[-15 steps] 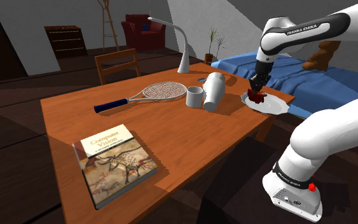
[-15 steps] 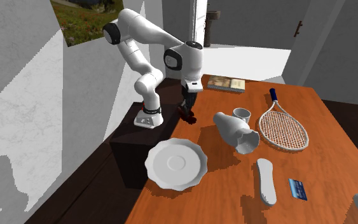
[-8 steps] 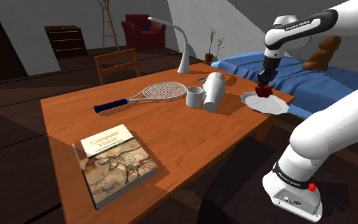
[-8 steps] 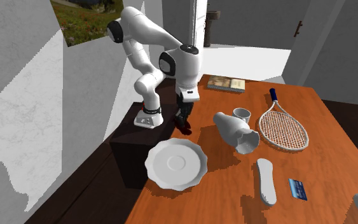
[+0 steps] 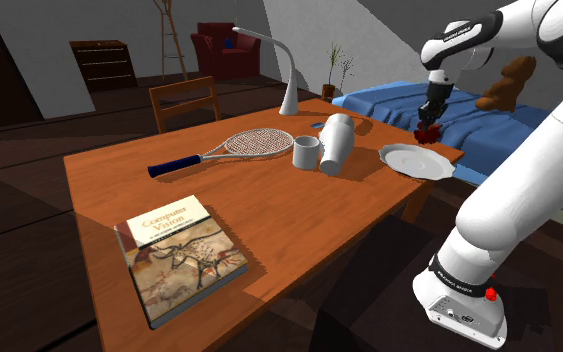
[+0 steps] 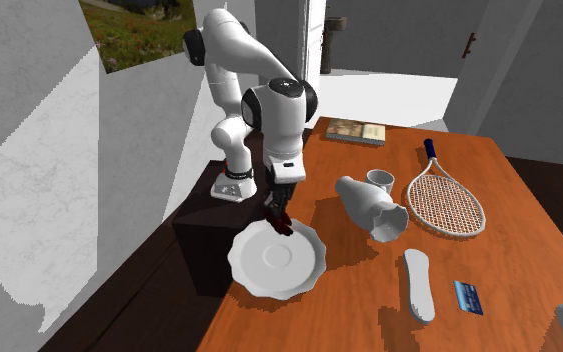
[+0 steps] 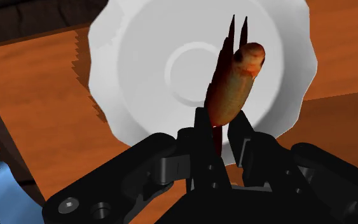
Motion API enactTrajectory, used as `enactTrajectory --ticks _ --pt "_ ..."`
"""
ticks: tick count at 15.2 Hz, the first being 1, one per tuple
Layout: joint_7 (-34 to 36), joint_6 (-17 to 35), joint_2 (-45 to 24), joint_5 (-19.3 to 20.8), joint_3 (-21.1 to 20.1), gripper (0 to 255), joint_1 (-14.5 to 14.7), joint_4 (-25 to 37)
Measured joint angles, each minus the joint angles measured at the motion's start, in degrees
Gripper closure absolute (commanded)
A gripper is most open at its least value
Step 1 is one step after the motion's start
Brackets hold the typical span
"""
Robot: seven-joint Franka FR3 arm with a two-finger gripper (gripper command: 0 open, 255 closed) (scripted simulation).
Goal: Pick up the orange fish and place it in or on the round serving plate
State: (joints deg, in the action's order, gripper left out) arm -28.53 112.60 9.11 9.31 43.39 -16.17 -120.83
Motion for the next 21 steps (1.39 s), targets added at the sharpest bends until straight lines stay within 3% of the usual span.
enactTrajectory --ticks 16,21 --pt "-4.27 11.82 -7.32 -4.81 2.42 255 -0.21 -6.08" --pt "-4.74 12.75 -8.15 -5.47 2.52 255 -0.23 -6.38"
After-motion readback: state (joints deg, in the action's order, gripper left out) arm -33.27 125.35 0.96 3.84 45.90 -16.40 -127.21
